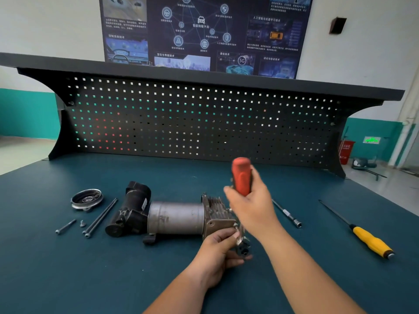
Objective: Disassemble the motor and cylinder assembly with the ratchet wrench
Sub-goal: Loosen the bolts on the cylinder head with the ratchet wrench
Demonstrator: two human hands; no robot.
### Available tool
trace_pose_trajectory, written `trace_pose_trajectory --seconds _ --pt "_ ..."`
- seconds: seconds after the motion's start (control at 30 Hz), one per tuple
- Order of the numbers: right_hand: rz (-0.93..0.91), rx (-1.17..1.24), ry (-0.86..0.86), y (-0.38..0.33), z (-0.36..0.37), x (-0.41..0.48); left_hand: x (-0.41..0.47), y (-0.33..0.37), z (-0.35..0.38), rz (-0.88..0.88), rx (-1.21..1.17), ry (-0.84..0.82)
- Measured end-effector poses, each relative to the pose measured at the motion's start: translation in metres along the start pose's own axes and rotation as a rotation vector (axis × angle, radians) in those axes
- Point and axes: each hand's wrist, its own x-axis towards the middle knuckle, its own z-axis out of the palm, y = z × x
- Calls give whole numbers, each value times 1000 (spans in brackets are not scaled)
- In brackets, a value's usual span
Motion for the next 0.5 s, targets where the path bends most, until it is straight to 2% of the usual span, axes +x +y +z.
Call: trace_pose_trajectory --seconds 0.13,0.33,0.5 --pt "131 263 158 5 -21 2 1 -1 1 4 18 3" --pt "176 450 384 22 -41 -7 1 -2 1 6 35 3" --pt "292 672 654 47 -54 -18 1 -2 2 3 20 8"
